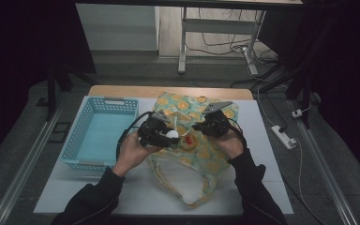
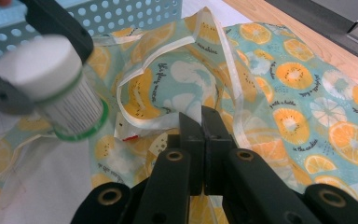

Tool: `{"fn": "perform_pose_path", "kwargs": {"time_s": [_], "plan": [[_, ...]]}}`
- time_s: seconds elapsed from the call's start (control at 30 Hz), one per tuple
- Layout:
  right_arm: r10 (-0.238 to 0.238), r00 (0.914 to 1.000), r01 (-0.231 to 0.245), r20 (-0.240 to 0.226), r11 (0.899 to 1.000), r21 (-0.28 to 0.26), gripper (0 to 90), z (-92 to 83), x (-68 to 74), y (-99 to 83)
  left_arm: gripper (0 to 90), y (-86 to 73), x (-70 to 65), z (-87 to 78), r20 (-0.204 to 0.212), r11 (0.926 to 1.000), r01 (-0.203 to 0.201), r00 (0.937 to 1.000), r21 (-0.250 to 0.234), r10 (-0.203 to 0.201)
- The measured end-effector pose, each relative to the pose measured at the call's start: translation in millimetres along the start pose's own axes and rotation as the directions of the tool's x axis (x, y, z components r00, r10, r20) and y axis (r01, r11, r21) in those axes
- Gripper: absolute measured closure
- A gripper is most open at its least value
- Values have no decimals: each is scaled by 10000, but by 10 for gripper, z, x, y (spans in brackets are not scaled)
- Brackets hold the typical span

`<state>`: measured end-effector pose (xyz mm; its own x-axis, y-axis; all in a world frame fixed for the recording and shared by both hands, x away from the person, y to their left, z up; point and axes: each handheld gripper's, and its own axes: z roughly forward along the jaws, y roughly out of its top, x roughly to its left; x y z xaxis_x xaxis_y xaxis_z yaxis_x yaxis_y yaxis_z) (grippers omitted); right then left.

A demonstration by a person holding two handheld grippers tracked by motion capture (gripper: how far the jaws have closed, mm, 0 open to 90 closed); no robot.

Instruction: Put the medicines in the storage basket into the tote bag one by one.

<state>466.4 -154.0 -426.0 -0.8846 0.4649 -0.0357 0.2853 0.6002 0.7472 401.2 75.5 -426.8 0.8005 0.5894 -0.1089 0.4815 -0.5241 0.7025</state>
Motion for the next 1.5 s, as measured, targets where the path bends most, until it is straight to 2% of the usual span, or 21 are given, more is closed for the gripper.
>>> {"fn": "perform_pose_path", "kwargs": {"time_s": [0.2,0.7,0.93,1.13,1.43,1.5], "plan": [[-39,10000,39,0,10000,46,892,12,13,3,503,66,-52,147,43,9996,-280,9996,76,280],[-2,9999,2,113,10000,-61,893,4,17,10,502,108,-16,518,-22,9985,-388,9992,377,389],[13,9999,-12,136,10000,-49,892,13,21,7,502,142,64,645,-111,9984,-313,9994,462,318],[15,9999,-15,149,10000,-46,892,14,21,6,502,164,165,708,-277,9991,32,9996,425,-21],[11,9999,-10,171,10000,-58,892,15,22,6,501,171,235,812,-442,9979,58,9990,642,-30],[12,9998,-11,177,10000,-57,892,12,21,6,500,159,252,822,-375,9988,134,9992,463,-117]]}}
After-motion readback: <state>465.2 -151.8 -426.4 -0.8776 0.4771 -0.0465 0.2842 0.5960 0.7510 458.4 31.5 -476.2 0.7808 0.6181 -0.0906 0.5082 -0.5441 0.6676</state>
